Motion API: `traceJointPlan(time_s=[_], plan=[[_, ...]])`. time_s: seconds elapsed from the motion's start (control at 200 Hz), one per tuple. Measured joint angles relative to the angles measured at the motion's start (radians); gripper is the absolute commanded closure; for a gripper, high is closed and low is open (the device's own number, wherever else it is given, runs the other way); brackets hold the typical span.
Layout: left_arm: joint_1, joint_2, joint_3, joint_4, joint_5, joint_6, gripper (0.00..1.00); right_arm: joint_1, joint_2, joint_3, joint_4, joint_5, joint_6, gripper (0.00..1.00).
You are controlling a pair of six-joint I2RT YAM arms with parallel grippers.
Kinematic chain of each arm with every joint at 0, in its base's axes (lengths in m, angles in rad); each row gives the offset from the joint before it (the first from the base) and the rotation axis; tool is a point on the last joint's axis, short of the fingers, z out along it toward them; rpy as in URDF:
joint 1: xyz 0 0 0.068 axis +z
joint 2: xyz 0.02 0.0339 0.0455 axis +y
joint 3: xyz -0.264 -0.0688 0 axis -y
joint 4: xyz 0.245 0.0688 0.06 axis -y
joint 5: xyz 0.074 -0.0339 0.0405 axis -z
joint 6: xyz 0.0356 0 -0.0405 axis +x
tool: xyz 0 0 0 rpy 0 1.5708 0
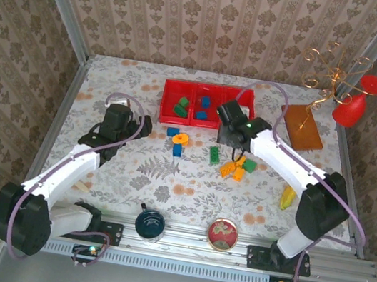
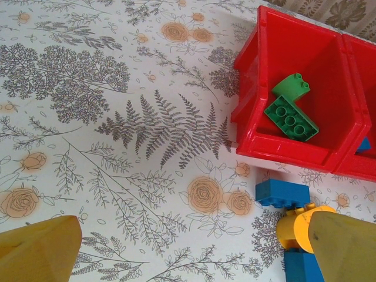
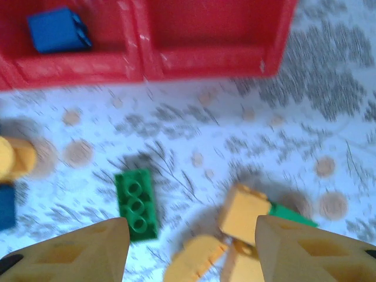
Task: Sort the legos into containers by color
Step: Pick up the lego from the center of the table.
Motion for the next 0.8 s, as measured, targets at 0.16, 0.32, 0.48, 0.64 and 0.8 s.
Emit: traceJointPlan(time_s=[0.16,0.32,0.48,0.64,0.8], plan=[[0.000,0.000,0.000,0.000,0.000,0.000,0.00,0.000,-0.103,-0.153,-0.029,-0.030,0.071,0.40],[0.000,0.000,0.000,0.000,0.000,0.000,0.00,0.000,-0.190,-0.255,-0.053,-0.065,0.123,0.40],[0.000,0.002,0.000,0.000,0.000,0.000,0.00,-0.001,-0.206,-0.304,-0.065,-0.093,0.148,0.40],[0.000,0.004,0.000,0.000,0.000,0.000,0.00,-0.020,-0.181,-0.316,-0.056,-0.129,0.151,0.39],[0.000,0.004,0.000,0.000,0.001,0.000,0.00,-0.040,-0.130,-0.316,-0.013,-0.156,0.151,0.38]])
